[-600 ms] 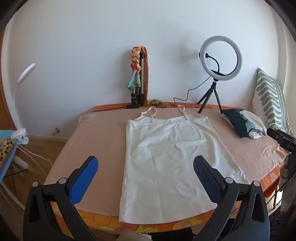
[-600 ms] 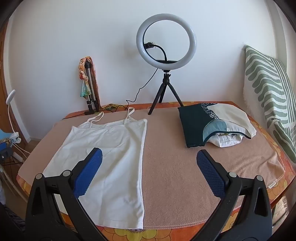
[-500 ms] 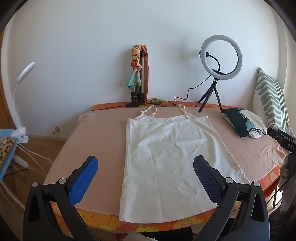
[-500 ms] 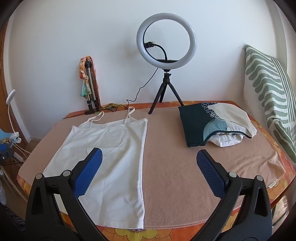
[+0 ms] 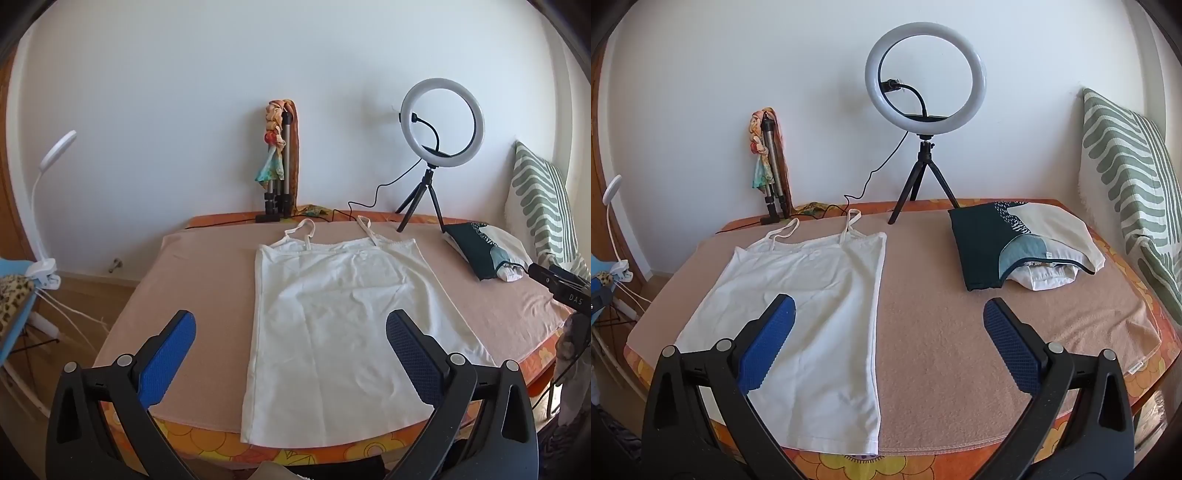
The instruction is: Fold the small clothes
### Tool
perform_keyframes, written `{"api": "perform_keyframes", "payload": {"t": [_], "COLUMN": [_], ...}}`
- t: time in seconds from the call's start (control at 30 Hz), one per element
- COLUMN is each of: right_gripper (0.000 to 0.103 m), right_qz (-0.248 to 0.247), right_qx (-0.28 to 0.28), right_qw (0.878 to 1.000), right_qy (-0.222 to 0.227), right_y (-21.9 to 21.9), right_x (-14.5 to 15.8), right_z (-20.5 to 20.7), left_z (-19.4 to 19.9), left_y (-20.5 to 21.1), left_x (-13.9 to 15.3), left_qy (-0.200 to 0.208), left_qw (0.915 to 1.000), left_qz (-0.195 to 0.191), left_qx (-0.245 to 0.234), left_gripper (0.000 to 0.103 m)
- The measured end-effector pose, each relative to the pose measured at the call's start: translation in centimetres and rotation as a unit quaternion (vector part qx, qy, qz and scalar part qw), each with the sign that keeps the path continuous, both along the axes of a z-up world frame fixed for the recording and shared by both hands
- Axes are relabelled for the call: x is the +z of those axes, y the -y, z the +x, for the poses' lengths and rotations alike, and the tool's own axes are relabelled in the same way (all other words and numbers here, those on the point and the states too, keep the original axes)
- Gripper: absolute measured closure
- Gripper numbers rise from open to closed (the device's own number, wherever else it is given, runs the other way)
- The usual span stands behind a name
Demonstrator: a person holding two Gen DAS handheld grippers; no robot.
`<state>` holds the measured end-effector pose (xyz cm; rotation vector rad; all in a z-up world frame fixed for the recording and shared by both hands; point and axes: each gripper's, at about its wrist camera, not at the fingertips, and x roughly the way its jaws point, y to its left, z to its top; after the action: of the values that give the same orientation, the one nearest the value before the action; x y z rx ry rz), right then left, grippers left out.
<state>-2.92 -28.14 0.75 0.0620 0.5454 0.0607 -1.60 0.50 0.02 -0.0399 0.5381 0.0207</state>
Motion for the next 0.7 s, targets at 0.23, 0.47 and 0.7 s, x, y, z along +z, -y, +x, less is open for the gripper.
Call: {"api": "perform_keyframes", "payload": {"t": [0.23, 0.47, 0.7], "right_gripper": [0.000, 0.000, 0.000], "right_qz": [0.001, 0.001, 0.001], "right_qx": [0.000, 0.001, 0.001], "right_qw": [1.000, 1.000, 1.000], "right_qy": [-0.002, -0.002, -0.002], "right_y": [-0.1, 0.0, 0.0], "right_x": [-0.1, -0.1, -0.1], "right_z": [0.2, 0.2, 0.2], "left_z": [0.9, 1.2, 1.1], "left_y": [0.3, 0.3, 0.2], "left_x": [0.2, 0.8, 1.1], "left_qy": [-0.005, -0.004, 0.002], "left_qw": [1.0000, 1.0000, 1.0000], "left_qz": [0.002, 0.003, 0.005], "left_qx": [0.002, 0.002, 0.004], "left_gripper": [0.001, 0.001, 0.001]}}
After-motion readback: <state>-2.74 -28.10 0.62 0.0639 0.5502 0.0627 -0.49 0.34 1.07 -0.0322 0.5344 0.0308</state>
